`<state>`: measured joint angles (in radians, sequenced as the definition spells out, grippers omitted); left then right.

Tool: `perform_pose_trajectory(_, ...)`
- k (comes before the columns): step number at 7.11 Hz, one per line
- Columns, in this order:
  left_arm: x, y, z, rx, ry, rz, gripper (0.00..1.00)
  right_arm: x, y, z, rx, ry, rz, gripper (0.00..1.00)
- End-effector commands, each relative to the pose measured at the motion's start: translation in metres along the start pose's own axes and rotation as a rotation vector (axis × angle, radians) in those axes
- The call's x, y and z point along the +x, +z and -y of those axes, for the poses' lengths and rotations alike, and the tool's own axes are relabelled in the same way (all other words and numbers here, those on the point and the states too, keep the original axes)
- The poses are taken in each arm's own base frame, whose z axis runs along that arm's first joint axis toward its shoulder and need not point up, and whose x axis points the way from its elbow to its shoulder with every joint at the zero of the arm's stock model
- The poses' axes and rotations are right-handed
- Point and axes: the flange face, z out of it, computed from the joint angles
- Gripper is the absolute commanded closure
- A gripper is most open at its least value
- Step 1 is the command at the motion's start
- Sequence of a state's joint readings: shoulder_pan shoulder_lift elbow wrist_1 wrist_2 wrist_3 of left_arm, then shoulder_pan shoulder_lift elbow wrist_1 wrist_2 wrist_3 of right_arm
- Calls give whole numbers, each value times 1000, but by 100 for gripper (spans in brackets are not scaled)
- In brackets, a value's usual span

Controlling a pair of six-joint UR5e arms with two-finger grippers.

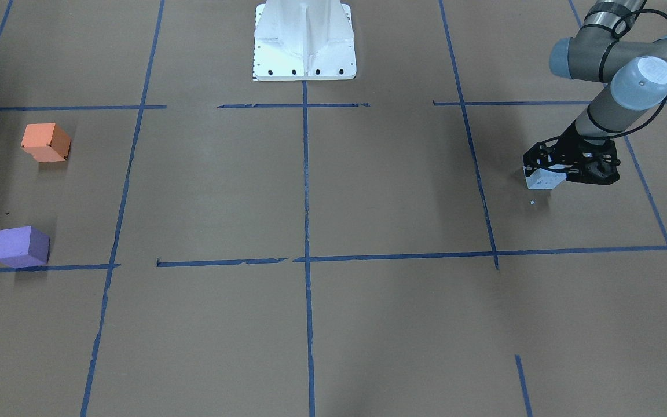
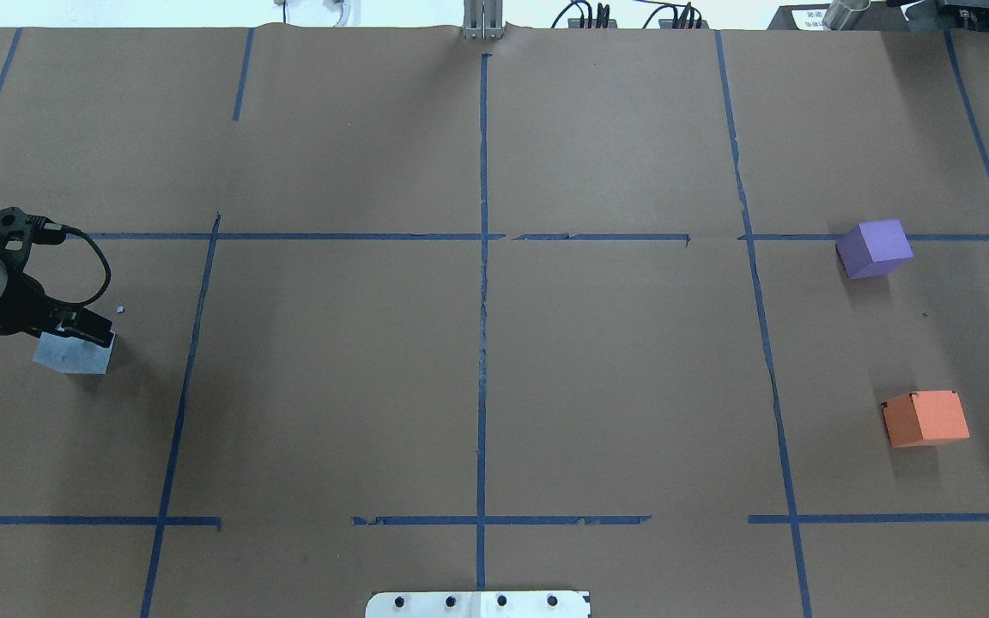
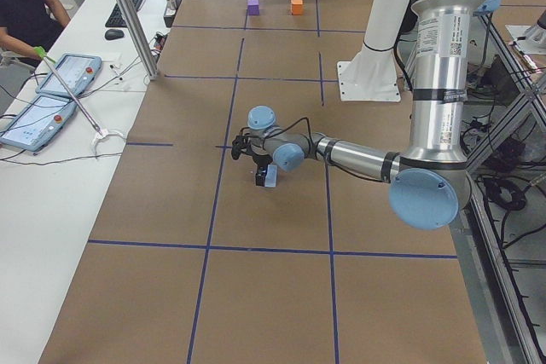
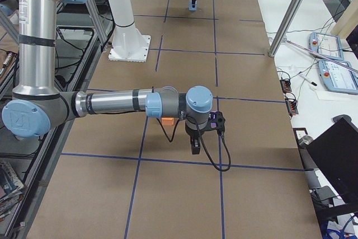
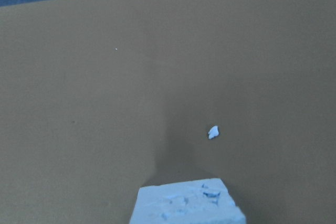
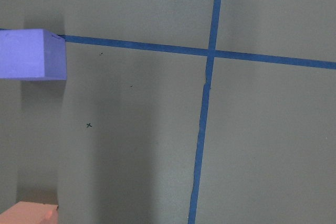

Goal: Place blue block between orange and purple blocks
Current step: 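Lower the left gripper onto the light blue cube and grasp it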

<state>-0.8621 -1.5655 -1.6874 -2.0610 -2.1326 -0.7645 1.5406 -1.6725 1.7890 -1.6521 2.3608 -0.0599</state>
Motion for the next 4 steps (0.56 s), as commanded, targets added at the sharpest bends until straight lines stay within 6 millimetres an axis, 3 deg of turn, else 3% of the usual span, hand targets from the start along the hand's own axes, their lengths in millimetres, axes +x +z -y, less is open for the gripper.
perform_pose_trajectory(1, 4, 1, 1, -7, -20, -8, 78, 0, 1, 0, -1, 1, 0, 0)
perform_pose_trajectory(2, 12, -6, 2, 5, -35, -21, 96, 1, 1, -1, -2, 2, 0, 0)
perform_pose_trajectory(3, 52, -35, 16, 57, -47, -75, 98, 1, 1, -1, -2, 2, 2, 0)
perform_pose_trajectory(4, 125, -63, 40, 108, -63, -166, 99, 1, 1, -1, -2, 2, 2, 0)
